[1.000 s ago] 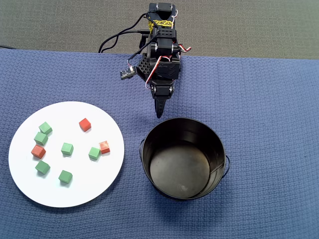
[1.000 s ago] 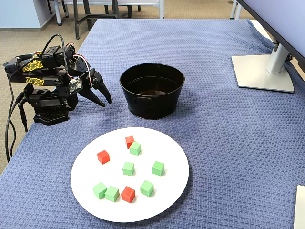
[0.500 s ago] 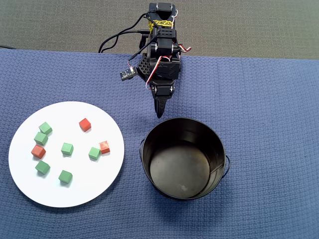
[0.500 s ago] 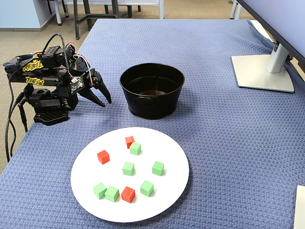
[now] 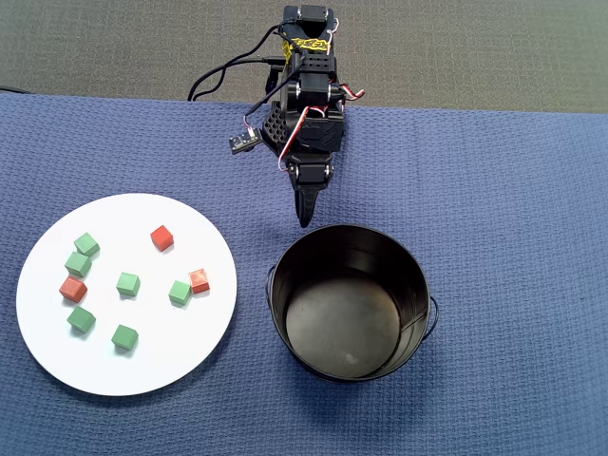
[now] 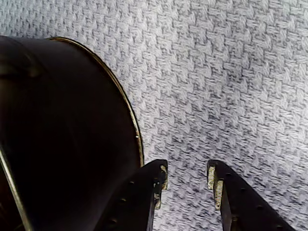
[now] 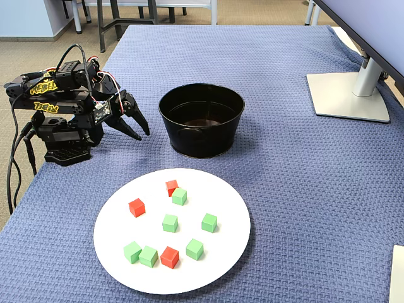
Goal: Pick up the green cubes from the white plate and place them in the black recipient
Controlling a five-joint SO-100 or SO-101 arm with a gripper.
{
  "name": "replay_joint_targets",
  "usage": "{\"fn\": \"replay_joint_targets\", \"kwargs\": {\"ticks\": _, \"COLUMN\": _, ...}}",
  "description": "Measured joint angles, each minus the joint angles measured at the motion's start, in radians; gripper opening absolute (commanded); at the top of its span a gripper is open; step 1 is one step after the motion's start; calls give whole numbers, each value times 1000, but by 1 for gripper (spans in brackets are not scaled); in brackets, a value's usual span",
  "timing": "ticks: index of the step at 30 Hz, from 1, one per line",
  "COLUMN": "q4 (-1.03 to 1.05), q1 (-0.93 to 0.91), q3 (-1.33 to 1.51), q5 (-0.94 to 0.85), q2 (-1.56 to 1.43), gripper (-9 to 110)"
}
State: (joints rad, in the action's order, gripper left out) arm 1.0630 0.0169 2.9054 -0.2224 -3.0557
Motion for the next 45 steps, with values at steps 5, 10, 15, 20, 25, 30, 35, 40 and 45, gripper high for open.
{"fn": "replay_joint_targets", "kwargs": {"ticks": 5, "q4": -2, "q1": 5, "q3": 0, "q5": 0, "q2": 0, "gripper": 0}}
{"fn": "replay_joint_targets", "kwargs": {"ticks": 10, "q4": -2, "q1": 5, "q3": 0, "q5": 0, "q2": 0, "gripper": 0}}
{"fn": "replay_joint_targets", "kwargs": {"ticks": 15, "q4": 28, "q1": 5, "q3": 0, "q5": 26, "q2": 0, "gripper": 0}}
{"fn": "replay_joint_targets", "kwargs": {"ticks": 20, "q4": 58, "q1": 5, "q3": 0, "q5": 77, "q2": 0, "gripper": 0}}
{"fn": "replay_joint_targets", "kwargs": {"ticks": 25, "q4": 63, "q1": 5, "q3": 0, "q5": 144, "q2": 0, "gripper": 0}}
{"fn": "replay_joint_targets", "kwargs": {"ticks": 30, "q4": 63, "q1": 5, "q3": 0, "q5": 210, "q2": 0, "gripper": 0}}
{"fn": "replay_joint_targets", "kwargs": {"ticks": 35, "q4": 61, "q1": 11, "q3": 0, "q5": 232, "q2": 0, "gripper": 0}}
{"fn": "replay_joint_targets", "kwargs": {"ticks": 40, "q4": 61, "q1": 20, "q3": 0, "q5": 232, "q2": 0, "gripper": 0}}
{"fn": "replay_joint_targets", "kwargs": {"ticks": 45, "q4": 60, "q1": 20, "q3": 0, "q5": 232, "q2": 0, "gripper": 0}}
